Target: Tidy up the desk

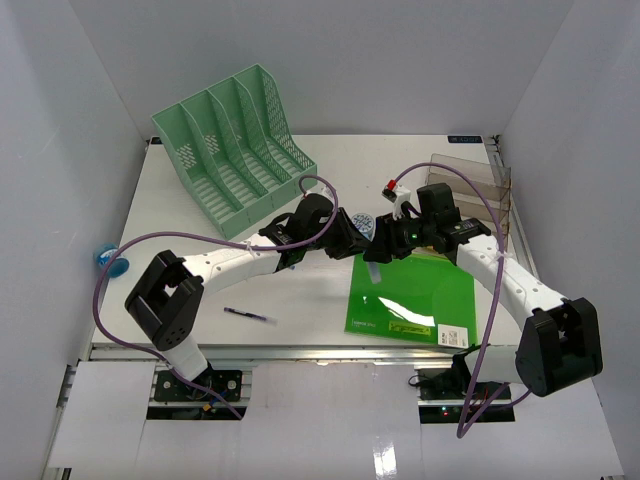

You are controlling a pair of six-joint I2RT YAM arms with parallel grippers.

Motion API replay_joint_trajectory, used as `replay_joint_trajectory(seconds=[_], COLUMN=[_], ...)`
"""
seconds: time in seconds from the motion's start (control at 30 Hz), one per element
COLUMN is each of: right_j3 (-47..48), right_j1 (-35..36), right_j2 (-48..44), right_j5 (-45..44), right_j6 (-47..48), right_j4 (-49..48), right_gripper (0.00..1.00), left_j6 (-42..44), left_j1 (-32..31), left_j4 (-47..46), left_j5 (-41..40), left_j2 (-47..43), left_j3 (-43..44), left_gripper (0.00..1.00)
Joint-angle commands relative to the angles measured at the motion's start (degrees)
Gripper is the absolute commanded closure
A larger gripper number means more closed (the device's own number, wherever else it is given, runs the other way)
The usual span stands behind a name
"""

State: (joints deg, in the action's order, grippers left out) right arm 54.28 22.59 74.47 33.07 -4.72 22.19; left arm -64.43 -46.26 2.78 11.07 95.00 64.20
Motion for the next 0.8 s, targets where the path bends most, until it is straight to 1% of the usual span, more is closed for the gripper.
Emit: replay_joint_trajectory(seconds=[0.0, 0.17, 0.23, 0.3, 0.37, 0.4, 0.5, 0.53, 0.57, 0.63, 0.7, 0.77], right_j3=[-1.07, -1.51, -1.55, -1.48, -1.57, -1.63, -1.29, -1.12, -0.95, 0.7, 1.52, 2.24], right_j1=[0.24, 0.17, 0.17, 0.02, -0.45, -0.72, -1.31, -1.86, -2.41, -3.31, -5.04, -6.08], right_j2=[-0.09, 0.38, 0.49, 0.58, 0.48, 0.38, -0.71, -1.22, -1.73, -2.34, -2.82, -3.08], right_j5=[-0.92, -0.98, -0.53, -0.27, 0.69, 1.66, 2.34, 2.72, 3.1, 3.8, 4.56, 5.18], right_j6=[-1.26, -1.17, -1.09, -0.94, -0.45, 0.2, 4.39, 6.48, 8.57, 16.65, 21.99, 27.35], right_j4=[-2.08, -2.51, -2.66, -2.76, -2.76, -2.72, -1.47, 0.05, 1.58, 5.95, 10.06, 14.08], right_gripper=[0.45, 0.55, 0.63, 0.73, 0.82, 0.86, 0.89, 0.91, 0.92, 0.92, 0.92, 0.92], left_j6=[-0.94, -1.58, -1.88, -2.13, -2.3, -2.3, -0.37, 0.77, 1.93, 4.31, 7.06, 11.6], left_j1=[-0.39, -0.41, -0.41, -0.41, -0.41, -0.4, -0.15, 0.27, 0.69, 2.11, 3.88, 4.79], left_j4=[-4.23, -5.13, -5.62, -6.01, -6.45, -6.71, -8.64, -8.57, -8.5, -7.91, -5.11, -3.04], left_j5=[0.6, 1.38, 1.64, 1.91, 2.43, 2.86, 4.37, 4.35, 4.31, 3.93, 1.58, -0.32], left_j2=[-1.96, -1.3, -1.15, -1.02, -0.82, -0.71, -1.21, -2.26, -3.32, -6.04, -9.53, -13.23], left_j3=[0.69, 1.27, 1.27, 1.35, 1.25, 1.16, 0.41, -0.1, -0.61, -1.88, -3.02, -4.34], left_gripper=[1.0, 1.0, 1.0, 0.98, 0.85, 0.76, 0.33, 0.27, 0.21, 0.17, 0.14, 0.09])
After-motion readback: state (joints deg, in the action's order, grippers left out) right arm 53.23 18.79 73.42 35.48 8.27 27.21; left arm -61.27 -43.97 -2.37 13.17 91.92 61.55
